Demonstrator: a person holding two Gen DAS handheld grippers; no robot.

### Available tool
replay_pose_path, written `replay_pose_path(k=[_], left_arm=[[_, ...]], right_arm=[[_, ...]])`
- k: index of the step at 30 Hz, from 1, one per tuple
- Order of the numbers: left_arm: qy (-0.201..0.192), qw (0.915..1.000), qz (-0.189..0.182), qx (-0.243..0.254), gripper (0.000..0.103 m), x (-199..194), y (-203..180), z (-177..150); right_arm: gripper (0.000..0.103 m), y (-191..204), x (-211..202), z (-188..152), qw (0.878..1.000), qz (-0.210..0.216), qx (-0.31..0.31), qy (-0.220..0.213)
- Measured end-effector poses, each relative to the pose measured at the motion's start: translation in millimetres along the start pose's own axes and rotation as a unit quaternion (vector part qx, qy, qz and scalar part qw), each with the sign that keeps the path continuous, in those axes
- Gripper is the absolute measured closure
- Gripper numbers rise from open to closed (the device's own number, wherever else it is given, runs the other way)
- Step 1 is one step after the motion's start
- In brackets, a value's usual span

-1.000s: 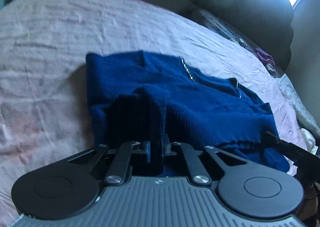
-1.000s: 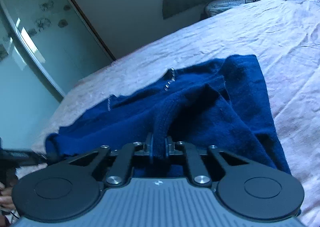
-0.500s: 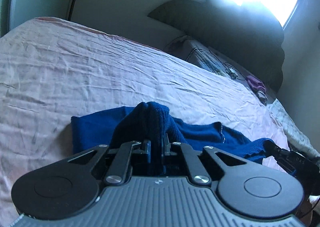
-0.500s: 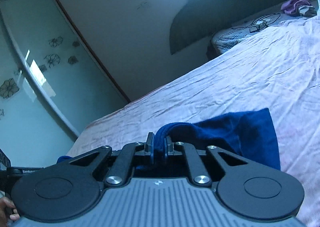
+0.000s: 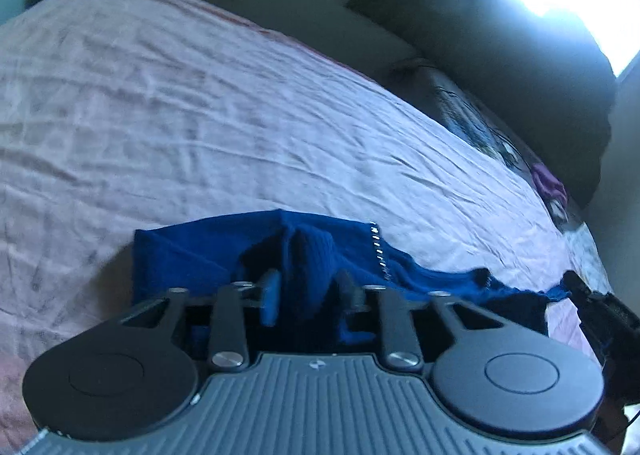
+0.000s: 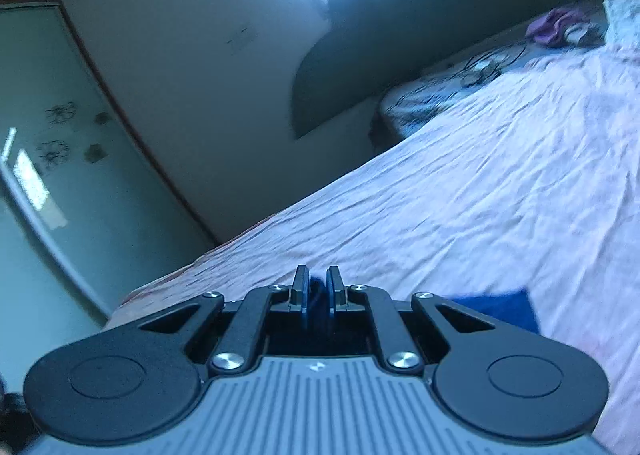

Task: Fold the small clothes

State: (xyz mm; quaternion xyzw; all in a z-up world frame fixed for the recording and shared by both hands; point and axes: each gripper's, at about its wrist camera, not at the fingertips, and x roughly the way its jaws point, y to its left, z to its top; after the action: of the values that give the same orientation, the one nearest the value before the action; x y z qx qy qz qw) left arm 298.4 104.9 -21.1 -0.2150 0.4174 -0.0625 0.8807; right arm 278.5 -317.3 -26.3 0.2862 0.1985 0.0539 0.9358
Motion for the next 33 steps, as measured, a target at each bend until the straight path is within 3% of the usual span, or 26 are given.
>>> replay_pose_path(k=[2,6,9,11,13,16,20,24,25,28,30,33], left_arm=[[-0.01,0.9998,-0.001,-0.015,0.053,0,7,4],[-0.022,0.9992,0.014,-0.031,0.051,-5,16,11],[-0.029,0.9992,0.02,-0.016,0.047,-13,16,8],[-0.029,0.9991,0.026,0.018,0.045,-18,9,3],[-0.015,0.9979,0.028,0.055,0.042,-20,-1,-3],[0.009,0.9961,0.021,0.085,0.037,-26,-7,-17],[0.021,0.9939,-0.001,0.108,0.032,-43,-5,-44],[0.038,0.9895,-0.003,0.139,0.031,-54,2,-68],[0.043,0.988,0.0,0.148,0.031,-57,4,-74],[0.05,0.986,0.004,0.159,0.031,-66,10,-84],[0.053,0.9853,0.002,0.162,0.031,-69,14,-90],[0.048,0.9836,0.003,0.174,0.03,-69,14,-94]], right_arm=[[0.094,-4,9,3,1.0,-0.018,-0.003,-0.004],[0.091,-11,20,4,0.996,-0.084,-0.013,0.001],[0.069,-16,15,2,0.995,-0.1,-0.01,0.0],[0.049,-13,7,-1,0.997,-0.067,-0.025,0.003],[0.039,-4,6,-4,0.997,-0.04,-0.061,0.031],[0.038,3,10,-6,0.99,-0.054,-0.115,0.065],[0.038,-17,34,1,0.987,-0.058,-0.097,0.11],[0.038,-18,60,-6,0.978,-0.045,-0.127,0.161],[0.039,-13,64,-10,0.974,-0.047,-0.144,0.167],[0.086,1,71,-19,0.961,-0.049,-0.2,0.187],[0.095,8,67,-20,0.957,-0.048,-0.222,0.181],[0.097,12,63,-13,0.958,-0.071,-0.237,0.148]])
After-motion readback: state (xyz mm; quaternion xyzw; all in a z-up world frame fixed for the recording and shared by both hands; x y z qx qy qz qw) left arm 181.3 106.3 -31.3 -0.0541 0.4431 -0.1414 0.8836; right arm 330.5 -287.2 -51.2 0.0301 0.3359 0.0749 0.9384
